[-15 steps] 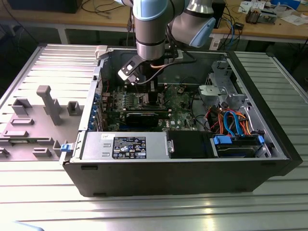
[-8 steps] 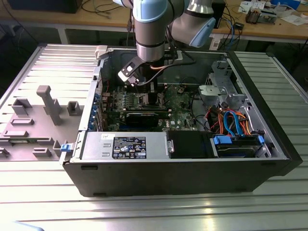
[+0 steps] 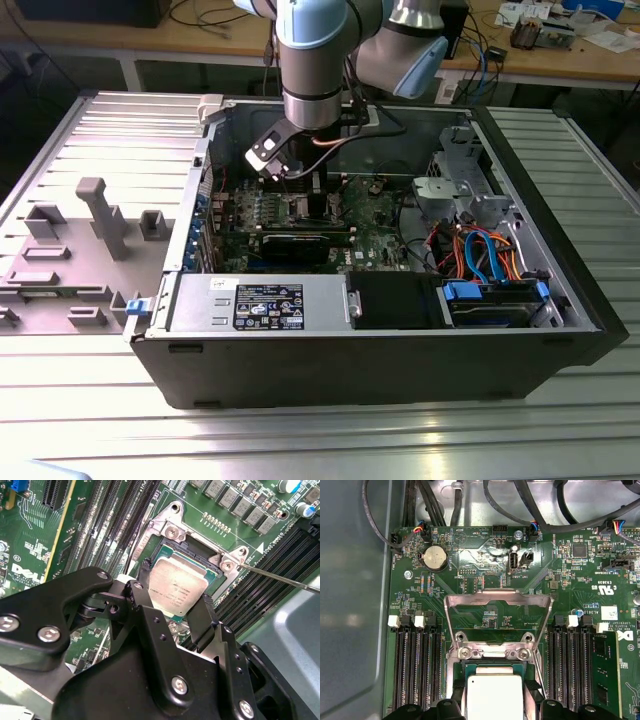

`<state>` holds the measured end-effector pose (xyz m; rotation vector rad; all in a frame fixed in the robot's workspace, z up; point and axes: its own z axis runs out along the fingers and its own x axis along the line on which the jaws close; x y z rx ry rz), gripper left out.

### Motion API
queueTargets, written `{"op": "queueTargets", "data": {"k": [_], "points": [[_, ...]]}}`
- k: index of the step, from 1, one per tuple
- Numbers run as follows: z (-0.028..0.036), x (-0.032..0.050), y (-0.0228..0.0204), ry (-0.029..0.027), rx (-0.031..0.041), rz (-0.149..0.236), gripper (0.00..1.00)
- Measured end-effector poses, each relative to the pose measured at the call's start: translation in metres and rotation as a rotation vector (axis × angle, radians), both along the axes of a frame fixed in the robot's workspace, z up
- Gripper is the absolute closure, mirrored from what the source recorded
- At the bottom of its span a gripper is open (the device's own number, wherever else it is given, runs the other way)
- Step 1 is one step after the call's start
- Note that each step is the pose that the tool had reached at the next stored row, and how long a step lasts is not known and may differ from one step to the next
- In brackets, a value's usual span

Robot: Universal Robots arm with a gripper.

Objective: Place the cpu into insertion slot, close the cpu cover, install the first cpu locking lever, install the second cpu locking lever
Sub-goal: 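Place the cpu into insertion slot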

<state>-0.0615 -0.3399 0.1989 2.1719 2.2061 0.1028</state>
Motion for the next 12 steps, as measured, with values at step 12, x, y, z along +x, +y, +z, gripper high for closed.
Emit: {"op": "queueTargets", "data": {"k": [12], "points": [[-0.0002, 0.0000, 0.0000, 0.0000, 0.0000, 0.000, 0.46]]}}
